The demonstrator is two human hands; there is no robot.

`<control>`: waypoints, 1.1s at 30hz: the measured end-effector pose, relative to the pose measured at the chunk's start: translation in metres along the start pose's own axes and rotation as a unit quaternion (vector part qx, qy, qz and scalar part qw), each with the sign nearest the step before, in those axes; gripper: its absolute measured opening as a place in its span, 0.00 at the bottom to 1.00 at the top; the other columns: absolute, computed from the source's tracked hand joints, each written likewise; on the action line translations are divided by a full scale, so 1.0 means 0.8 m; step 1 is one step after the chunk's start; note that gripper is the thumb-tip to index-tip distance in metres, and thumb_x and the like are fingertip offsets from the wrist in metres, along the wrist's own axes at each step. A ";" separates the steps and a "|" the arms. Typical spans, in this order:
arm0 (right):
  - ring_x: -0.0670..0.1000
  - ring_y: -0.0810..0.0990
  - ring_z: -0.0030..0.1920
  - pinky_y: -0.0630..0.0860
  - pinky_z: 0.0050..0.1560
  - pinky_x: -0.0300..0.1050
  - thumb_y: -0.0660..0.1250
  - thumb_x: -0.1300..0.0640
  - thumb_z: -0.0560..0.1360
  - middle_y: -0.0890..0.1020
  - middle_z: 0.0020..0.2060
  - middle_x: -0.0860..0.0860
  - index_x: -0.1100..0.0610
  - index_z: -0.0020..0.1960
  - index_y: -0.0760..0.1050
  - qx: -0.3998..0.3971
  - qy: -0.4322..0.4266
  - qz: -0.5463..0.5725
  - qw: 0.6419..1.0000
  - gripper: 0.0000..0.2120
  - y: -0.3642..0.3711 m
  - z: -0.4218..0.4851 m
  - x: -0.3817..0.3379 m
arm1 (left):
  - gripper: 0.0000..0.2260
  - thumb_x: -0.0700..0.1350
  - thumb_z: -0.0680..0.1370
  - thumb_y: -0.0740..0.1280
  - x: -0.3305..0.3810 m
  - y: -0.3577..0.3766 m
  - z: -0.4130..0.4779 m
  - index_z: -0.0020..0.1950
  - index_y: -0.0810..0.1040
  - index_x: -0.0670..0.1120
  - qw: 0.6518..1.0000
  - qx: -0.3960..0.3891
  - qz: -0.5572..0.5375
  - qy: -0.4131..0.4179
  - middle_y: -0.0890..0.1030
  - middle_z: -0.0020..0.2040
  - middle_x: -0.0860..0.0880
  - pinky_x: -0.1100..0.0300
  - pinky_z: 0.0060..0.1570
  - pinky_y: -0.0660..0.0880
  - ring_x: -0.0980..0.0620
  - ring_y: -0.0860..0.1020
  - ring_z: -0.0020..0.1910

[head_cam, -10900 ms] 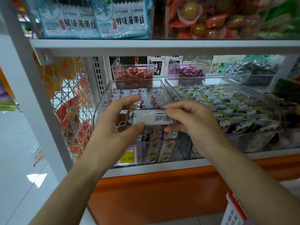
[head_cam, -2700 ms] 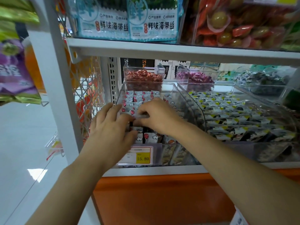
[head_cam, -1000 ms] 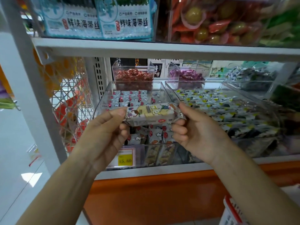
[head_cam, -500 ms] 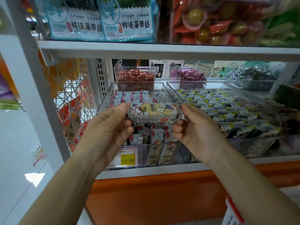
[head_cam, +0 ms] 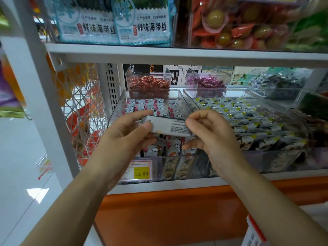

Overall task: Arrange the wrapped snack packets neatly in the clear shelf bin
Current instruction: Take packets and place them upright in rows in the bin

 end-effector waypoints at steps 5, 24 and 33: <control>0.64 0.78 0.42 0.79 0.31 0.41 0.66 0.61 0.75 0.76 0.44 0.65 0.58 0.41 0.78 0.017 -0.022 -0.020 0.999 0.05 -0.003 0.000 -0.003 | 0.22 0.47 0.66 0.70 0.004 0.002 -0.002 0.60 0.77 0.52 0.999 -0.014 0.029 0.020 0.80 0.53 0.41 0.64 0.49 0.78 0.49 0.82 0.51; 0.42 0.75 0.34 0.72 0.35 0.31 0.66 0.62 0.75 0.78 0.32 0.48 0.59 0.39 0.78 -0.030 -0.117 -0.169 0.978 0.06 0.013 -0.005 -0.023 | 0.15 0.53 0.73 0.67 0.031 -0.002 -0.009 0.33 0.82 0.44 0.929 0.030 0.357 0.098 0.76 0.25 0.47 0.68 0.23 0.68 0.55 0.69 0.21; 0.50 0.81 0.38 0.80 0.39 0.44 0.66 0.58 0.76 0.80 0.34 0.55 0.60 0.39 0.78 0.022 -0.074 -0.153 0.985 0.08 0.003 -0.004 -0.010 | 0.15 0.62 0.65 0.62 0.019 0.005 -0.009 0.47 0.79 0.57 0.938 0.003 0.338 0.076 0.81 0.41 0.54 0.67 0.37 0.77 0.58 0.79 0.38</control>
Point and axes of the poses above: each hand's wrist, its own z-axis towards the middle knuckle, its own y-axis out of the palm, x = y × z, the point moved 8 cm from there along z, towards the middle knuckle
